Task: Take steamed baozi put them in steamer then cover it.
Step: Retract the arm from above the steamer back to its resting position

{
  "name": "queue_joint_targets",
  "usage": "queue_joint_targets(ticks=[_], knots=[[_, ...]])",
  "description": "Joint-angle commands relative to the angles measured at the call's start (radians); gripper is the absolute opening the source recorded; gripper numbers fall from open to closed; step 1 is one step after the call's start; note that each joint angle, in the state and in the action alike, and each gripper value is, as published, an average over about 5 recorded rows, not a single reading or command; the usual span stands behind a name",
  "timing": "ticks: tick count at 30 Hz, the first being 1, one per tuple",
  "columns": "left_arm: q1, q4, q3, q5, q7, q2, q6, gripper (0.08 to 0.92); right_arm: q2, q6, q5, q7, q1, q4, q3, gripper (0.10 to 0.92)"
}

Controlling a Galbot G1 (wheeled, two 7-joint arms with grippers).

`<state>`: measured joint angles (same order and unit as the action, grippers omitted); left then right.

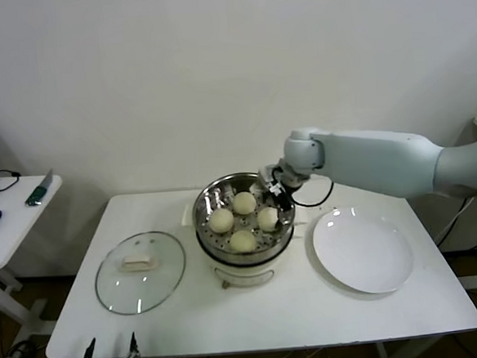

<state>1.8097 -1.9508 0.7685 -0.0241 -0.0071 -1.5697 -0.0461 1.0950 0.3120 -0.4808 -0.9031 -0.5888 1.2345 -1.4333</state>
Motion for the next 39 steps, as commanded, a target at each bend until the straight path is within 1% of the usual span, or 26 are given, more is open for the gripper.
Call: queue_joint_targets(ticks=[1,3,6,10,14,16,18,23,29,33,39], knots=[[0.001,-0.005,0.001,-0.003,0.000,0.001,0.019,0.823,-0.056,0.019,-0.170,0.050,-0.012,-0.009,0.165,0.822],[0.000,-0.006,0.001,-0.003,-0.001,0.002,0.033,0.823,-0.083,0.041,-0.210,0.134,0.020,0.005,0.258,0.823],[-0.002,-0.006,0.003,0.000,-0.005,0.007,0.043,0.823,-0.127,0.060,-0.261,0.304,0.095,0.043,0.403,0.823],[-0.008,-0.002,0.004,0.011,-0.008,0.013,0.052,0.823,-0.184,0.069,-0.247,0.511,0.202,0.090,0.576,0.823],[-0.011,-0.009,-0.004,0.004,-0.029,0.026,0.047,0.823,-0.247,0.076,-0.233,0.632,0.310,0.136,0.726,0.823],[-0.014,-0.019,-0.006,-0.016,-0.034,0.032,0.033,0.823,-0.287,0.073,-0.231,0.667,0.371,0.158,0.785,0.823],[-0.020,-0.027,-0.001,-0.026,-0.022,0.038,0.029,0.823,-0.337,0.067,-0.231,0.701,0.452,0.185,0.855,0.823],[-0.043,-0.020,0.016,-0.003,0.006,0.039,0.074,0.823,-0.459,0.030,-0.236,0.773,0.711,0.267,1.078,0.823],[-0.039,-0.021,0.012,-0.004,0.013,0.044,0.082,0.823,-0.561,-0.053,-0.228,0.825,1.028,0.348,1.337,0.823],[-0.033,-0.026,0.010,-0.016,0.016,0.047,0.085,0.823,-0.546,-0.124,-0.190,0.832,1.303,0.387,1.587,0.823],[-0.013,-0.038,0.010,-0.023,0.013,0.058,0.087,0.823,-0.426,-0.286,-0.151,0.811,1.648,0.412,1.882,0.823]])
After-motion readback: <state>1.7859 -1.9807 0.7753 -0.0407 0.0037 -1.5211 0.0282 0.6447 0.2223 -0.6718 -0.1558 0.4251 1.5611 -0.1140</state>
